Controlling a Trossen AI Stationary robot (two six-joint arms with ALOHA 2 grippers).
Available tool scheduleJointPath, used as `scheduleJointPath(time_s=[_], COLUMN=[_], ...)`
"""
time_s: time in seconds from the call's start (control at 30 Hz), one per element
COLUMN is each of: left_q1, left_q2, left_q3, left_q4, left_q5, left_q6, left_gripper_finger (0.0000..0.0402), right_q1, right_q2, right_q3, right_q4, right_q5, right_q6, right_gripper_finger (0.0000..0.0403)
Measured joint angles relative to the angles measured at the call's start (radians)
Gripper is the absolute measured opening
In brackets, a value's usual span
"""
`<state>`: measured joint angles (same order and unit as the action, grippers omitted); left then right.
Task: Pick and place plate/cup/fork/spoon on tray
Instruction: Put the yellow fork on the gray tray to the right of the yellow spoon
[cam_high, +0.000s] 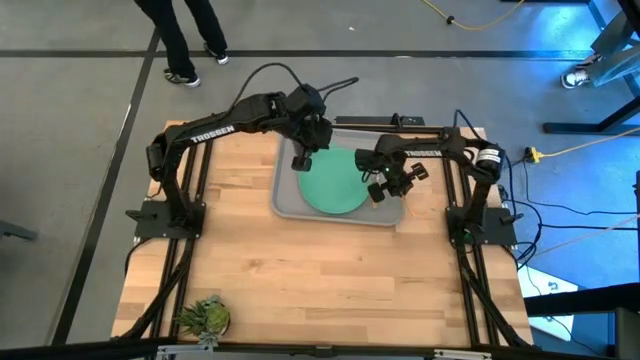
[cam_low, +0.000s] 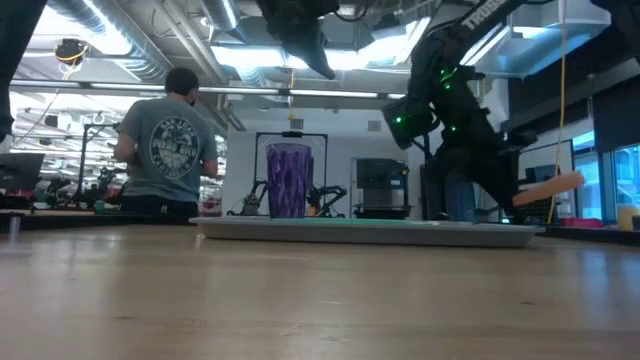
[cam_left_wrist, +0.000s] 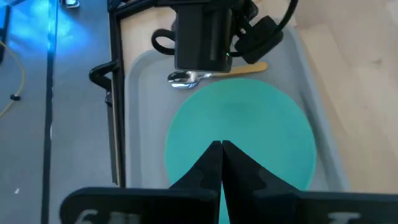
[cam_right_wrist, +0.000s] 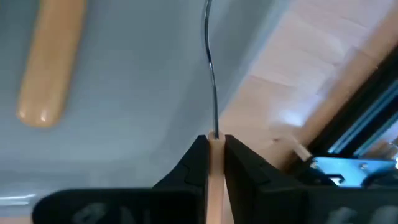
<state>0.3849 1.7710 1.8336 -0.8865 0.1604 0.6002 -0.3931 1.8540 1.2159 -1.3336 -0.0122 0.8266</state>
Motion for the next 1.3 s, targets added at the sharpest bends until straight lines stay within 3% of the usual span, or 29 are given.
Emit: scheduleJointPath(time_s=[0.57,1.03,1.3], left_q1=[0.048,0.049,0.049], left_q2=[0.0,0.001,0.001], left_q3=[-0.001,-0.001,-0.001], left_q4=[-0.014,-0.015,-0.021], left_q5=[0.039,0.04,0.04], left_q6=[0.04,0.04,0.039], left_gripper_finger=[0.0,0.0,0.0], right_q1=[-0.046,-0.045,-0.045], right_q2=[0.158,0.165,0.164], right_q3=[0.082,0.179,0.162], right_q4=[0.075,0.039,0.09], right_q5=[0.075,0.178,0.229], right_q6=[0.001,0.026,0.028], right_gripper_finger=[0.0038,0.0058,0.006])
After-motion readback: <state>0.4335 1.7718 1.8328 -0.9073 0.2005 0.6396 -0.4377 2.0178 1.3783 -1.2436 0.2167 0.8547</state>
